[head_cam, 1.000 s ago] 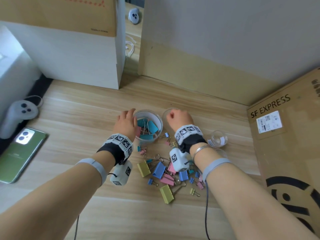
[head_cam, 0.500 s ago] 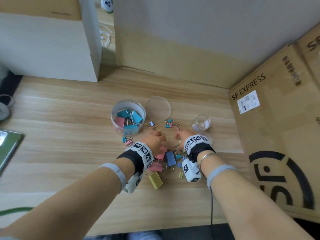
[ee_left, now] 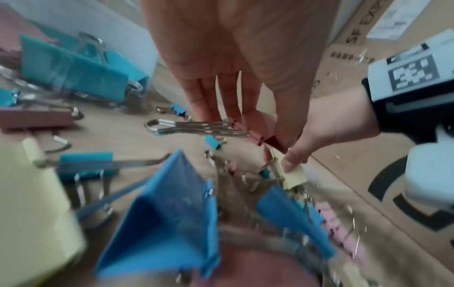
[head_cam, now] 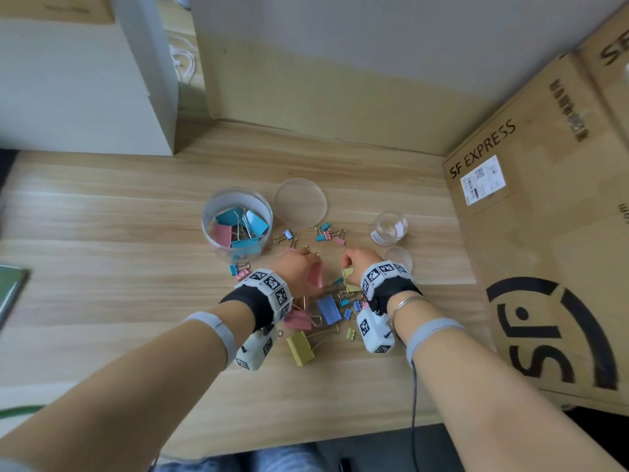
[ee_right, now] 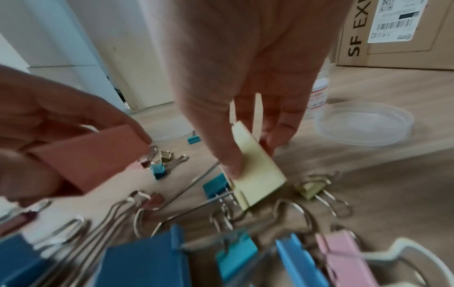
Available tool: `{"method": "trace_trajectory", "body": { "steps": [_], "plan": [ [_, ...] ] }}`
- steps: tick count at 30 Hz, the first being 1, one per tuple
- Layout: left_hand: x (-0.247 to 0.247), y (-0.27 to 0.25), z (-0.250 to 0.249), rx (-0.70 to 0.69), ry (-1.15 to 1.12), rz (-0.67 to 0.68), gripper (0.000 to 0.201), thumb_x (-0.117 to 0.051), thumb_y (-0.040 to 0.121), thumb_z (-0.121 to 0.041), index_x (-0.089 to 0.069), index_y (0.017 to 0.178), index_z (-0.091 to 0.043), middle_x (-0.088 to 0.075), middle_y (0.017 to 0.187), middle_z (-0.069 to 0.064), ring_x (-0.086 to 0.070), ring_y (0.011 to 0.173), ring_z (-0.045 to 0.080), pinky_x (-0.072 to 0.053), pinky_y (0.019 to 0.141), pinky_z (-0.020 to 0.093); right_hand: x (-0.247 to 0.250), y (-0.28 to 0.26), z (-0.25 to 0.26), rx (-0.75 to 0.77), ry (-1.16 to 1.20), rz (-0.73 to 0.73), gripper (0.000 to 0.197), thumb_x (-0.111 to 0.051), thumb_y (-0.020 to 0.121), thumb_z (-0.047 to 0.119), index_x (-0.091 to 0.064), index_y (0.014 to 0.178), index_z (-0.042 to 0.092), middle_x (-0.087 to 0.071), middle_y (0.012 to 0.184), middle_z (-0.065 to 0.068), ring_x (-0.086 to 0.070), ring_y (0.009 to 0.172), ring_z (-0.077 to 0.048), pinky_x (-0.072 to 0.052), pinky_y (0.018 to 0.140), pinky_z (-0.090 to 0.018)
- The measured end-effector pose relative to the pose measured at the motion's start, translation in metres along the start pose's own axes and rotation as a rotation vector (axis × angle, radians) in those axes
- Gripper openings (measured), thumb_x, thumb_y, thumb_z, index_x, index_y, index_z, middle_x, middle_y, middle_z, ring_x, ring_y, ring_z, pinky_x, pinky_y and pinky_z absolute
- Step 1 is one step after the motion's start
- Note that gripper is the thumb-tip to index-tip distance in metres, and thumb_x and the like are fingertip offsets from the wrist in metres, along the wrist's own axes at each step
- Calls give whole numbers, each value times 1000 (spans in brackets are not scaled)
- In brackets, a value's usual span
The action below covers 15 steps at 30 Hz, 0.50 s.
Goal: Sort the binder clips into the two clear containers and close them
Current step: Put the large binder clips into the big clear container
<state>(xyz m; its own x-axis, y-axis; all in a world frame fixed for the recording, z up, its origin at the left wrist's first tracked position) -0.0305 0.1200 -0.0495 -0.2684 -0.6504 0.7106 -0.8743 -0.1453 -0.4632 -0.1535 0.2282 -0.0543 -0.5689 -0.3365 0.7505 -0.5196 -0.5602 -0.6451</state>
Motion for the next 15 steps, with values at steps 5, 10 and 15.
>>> {"method": "trace_trajectory", "body": {
  "steps": [5,10,15],
  "plan": [
    [37,-2,-5,-49,-144,-122,61,-70,76,-29,-47,131,-17,-53,125,7,-56,111,25,-49,96,34,32,4,13,32,15,-25,19,-54,85,6,-61,97,18,-62,116,0,-55,90,-22,-41,72,-23],
    [96,-13,2,-53,-226,-272,60,-75,72,-28,-51,126,-17,-55,121,6,-60,104,24,-50,90,30,54,12,41,58,-15,-33,33,-46,88,8,-62,114,22,-59,127,-5,-58,108,-27,-47,87,-30],
    [127,-19,44,88,-45,-245,57,-74,72,-24,-52,124,-17,-52,123,7,-57,107,29,-50,91,37,52,23,68,111,31,-39,20,-52,86,11,-63,96,25,-57,130,-2,-57,112,-25,-48,95,-36]
  ]
}}
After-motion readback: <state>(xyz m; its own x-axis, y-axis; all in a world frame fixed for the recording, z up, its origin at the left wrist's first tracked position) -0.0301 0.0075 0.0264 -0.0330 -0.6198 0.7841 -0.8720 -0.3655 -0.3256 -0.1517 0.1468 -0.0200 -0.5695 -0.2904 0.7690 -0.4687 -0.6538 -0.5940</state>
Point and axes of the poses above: each hand's wrist, its own y-axis towards the middle knuckle, its own x-axis out of the back of the hand, z = x × y, the point moved 2 cm from there along y, towards the middle knuckle
